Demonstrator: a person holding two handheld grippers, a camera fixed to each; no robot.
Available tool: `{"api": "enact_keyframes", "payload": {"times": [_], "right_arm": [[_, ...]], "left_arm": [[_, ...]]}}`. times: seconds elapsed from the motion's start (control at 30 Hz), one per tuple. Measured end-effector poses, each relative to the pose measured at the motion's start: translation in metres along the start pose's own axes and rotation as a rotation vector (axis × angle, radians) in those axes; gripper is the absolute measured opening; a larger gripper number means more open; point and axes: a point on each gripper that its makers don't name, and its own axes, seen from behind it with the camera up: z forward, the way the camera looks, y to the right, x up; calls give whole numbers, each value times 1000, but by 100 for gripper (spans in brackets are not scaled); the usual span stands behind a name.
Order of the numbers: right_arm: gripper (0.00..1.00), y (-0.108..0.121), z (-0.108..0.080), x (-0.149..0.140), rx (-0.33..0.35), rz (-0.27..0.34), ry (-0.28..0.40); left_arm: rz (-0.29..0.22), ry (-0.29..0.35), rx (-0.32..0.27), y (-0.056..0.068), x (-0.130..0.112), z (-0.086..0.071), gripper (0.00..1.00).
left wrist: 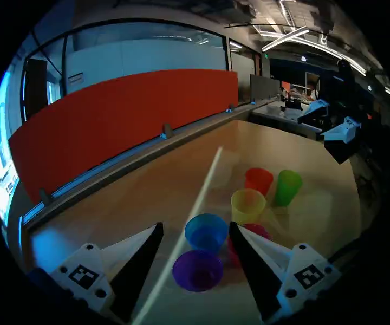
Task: Pour water
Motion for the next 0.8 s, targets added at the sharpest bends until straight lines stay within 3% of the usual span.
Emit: {"api": "enact_keyframes", "payload": {"times": [0.27, 0.8], "right_arm": [[99, 1, 5, -4, 8, 6, -3], [99, 5, 7, -8, 13, 9, -7]], "left_arm": [[54, -99, -16, -1, -21, 20, 90], [103, -231, -70, 5, -43, 46, 90]]}}
